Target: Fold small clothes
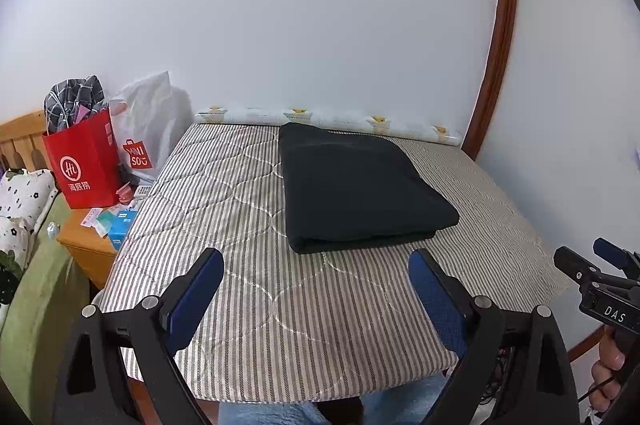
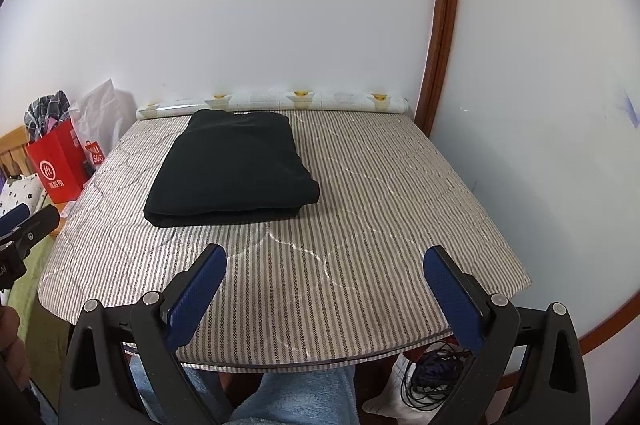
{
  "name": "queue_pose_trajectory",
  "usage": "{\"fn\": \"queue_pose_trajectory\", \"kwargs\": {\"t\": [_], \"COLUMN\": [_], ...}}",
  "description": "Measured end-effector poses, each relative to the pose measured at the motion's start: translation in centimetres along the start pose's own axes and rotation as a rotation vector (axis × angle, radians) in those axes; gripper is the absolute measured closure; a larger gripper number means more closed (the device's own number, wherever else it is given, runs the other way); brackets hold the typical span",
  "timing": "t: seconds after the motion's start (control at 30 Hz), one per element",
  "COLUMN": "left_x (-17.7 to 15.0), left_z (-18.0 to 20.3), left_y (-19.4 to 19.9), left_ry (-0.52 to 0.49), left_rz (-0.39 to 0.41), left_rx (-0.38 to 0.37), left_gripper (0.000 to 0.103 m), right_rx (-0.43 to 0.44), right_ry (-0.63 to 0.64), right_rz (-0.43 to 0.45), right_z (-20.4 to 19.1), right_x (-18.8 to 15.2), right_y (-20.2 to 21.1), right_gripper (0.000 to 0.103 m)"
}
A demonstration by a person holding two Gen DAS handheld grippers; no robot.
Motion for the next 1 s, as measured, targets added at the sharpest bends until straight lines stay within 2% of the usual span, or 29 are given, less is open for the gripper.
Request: {"fn": "queue_pose_trajectory", "kwargs": {"t": [1.0], "left_x": [-0.09], "left_z": [-0.09], "left_y": [0.12], "left_ry": [-0.002], "left_rz": [-0.001], "left_rx": [0.003], "left_gripper": [0.009], "right_rx": [-0.027], "right_ry": [-0.001], "right_rz": [0.01], "right_z": [0.22], "right_x": [-0.09], "right_y": [0.59], "right_gripper": [0.005]}}
Point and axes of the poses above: each gripper's, at about its wrist camera, not at the fingertips, and y roughly against the way its jaws point, z to its right, x to its top, the point moved 10 cm from there along -y, roughly the way its jaws point, and after that the axes turned 5 degrees about z, right-handed, at the moved point
